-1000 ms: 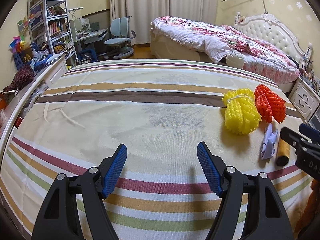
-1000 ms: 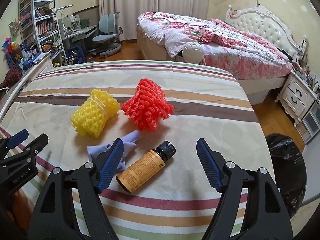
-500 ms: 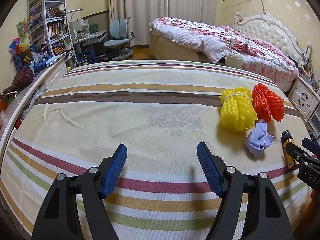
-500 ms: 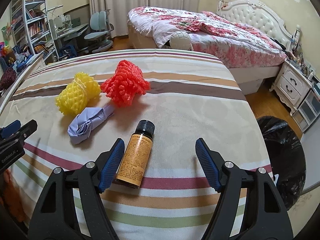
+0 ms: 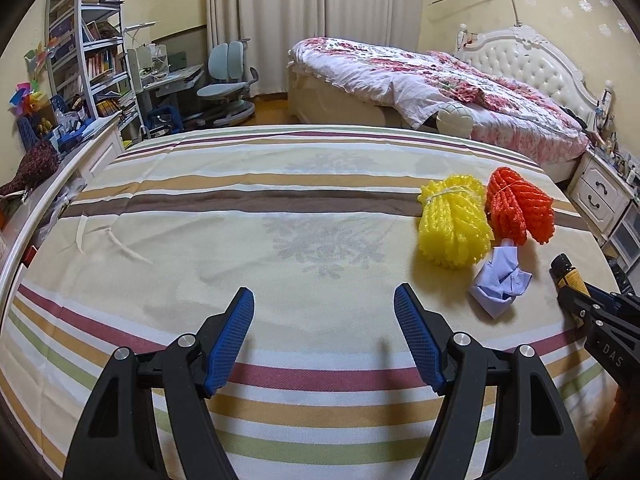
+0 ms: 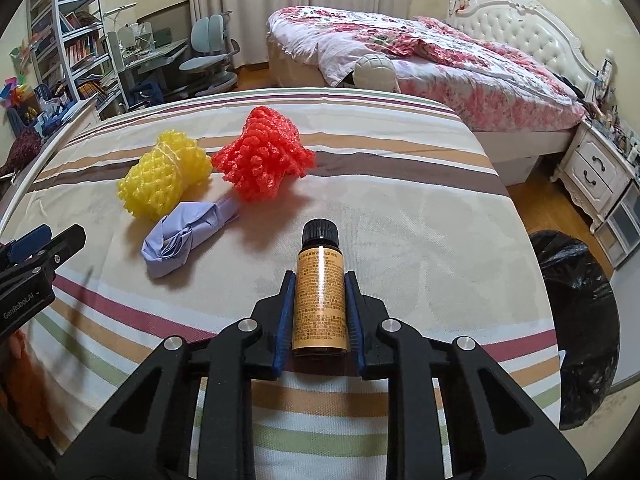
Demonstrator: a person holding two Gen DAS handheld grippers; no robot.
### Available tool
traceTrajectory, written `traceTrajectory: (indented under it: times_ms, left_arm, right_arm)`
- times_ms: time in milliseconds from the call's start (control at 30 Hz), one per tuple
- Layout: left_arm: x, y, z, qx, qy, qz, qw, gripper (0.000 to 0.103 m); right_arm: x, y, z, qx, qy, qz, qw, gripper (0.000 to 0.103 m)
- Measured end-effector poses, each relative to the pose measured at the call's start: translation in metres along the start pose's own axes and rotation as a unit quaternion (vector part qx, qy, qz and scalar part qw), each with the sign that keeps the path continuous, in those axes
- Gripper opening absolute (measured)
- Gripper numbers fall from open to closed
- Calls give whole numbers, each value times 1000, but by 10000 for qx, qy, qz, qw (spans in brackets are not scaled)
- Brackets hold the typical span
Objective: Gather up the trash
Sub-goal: 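Lower the right tool and close it on the amber bottle, then close the left tool on the light blue cloth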
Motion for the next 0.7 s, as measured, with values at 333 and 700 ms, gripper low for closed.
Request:
traceTrajectory:
  times_ms: [333, 700]
  left_arm:
    - [0, 40, 4, -325, 6, 292, 9990, 71]
    - [-8, 70, 0, -606, -18, 521, 9968, 71]
  right_arm:
    - [8, 29, 11, -133, -7, 196, 9997, 23]
    - [11, 42, 15, -100, -4, 302, 9995, 23]
Point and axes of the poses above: each gripper's, at about its wrist camera, not at the fingertips, and z roughly the way its jaws point, y to its right, x to its top, the point moved 9 cm from there along z, roughly the way its jaws point, and after that the axes turned 11 degrees about -z, right-handed, at the moved point
